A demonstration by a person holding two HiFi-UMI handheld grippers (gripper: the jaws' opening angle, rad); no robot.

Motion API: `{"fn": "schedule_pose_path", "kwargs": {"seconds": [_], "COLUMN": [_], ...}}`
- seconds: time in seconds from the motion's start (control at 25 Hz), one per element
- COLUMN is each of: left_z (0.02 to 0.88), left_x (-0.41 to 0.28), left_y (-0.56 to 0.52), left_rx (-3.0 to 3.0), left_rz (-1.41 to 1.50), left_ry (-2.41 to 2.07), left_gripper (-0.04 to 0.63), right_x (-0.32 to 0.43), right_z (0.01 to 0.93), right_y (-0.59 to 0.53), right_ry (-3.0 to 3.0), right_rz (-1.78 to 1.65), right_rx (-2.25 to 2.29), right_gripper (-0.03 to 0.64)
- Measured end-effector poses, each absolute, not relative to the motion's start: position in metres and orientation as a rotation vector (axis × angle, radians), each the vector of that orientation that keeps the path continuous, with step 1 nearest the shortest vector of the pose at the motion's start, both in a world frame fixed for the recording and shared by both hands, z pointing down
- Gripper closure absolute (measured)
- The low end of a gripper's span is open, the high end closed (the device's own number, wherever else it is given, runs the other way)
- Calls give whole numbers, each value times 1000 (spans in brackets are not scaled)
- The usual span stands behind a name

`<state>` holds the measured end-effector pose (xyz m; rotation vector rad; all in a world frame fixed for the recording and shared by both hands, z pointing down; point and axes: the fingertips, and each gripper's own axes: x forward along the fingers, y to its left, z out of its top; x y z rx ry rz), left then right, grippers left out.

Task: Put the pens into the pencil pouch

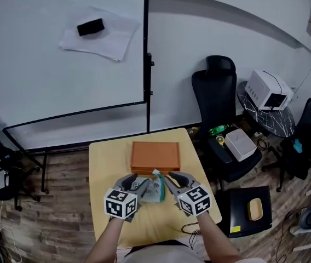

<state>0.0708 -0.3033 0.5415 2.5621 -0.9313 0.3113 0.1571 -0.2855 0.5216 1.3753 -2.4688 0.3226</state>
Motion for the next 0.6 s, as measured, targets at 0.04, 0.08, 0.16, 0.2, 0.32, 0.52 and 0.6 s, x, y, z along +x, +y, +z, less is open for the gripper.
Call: {"fn": "schedule_pose_path", "kwargs": {"seconds": [0.04,0.08,0.16,0.2,0.32,0.52,0.6], "left_z": [532,523,505,496,474,454,448], "left_x": [63,55,39,31,9,-18,-26], "left_y": [-304,-305,-307,-308,-310,-304,-303], "left_rx": [2576,2590,2617,2631,2666,2667,2657], "left_rz": [285,259,217,204,171,114,88], "left_ry": [-956,-980,-1037,-1070,-1169,-1262,-1286], "left_gripper": [395,412,452,476,543,572,574], "right_x": [153,149,140,135,121,107,105], "right_z": [514,505,488,480,458,436,432], "right_y": [-287,-288,-290,-291,-294,-293,-294], "right_ry": [-2473,-2476,-2490,-2504,-2535,-2545,-2559], "right_rz": [296,261,196,173,116,39,45], "right_rx": [1388,1402,1424,1429,1443,1471,1484], "right_gripper": [540,561,600,614,615,617,617]}}
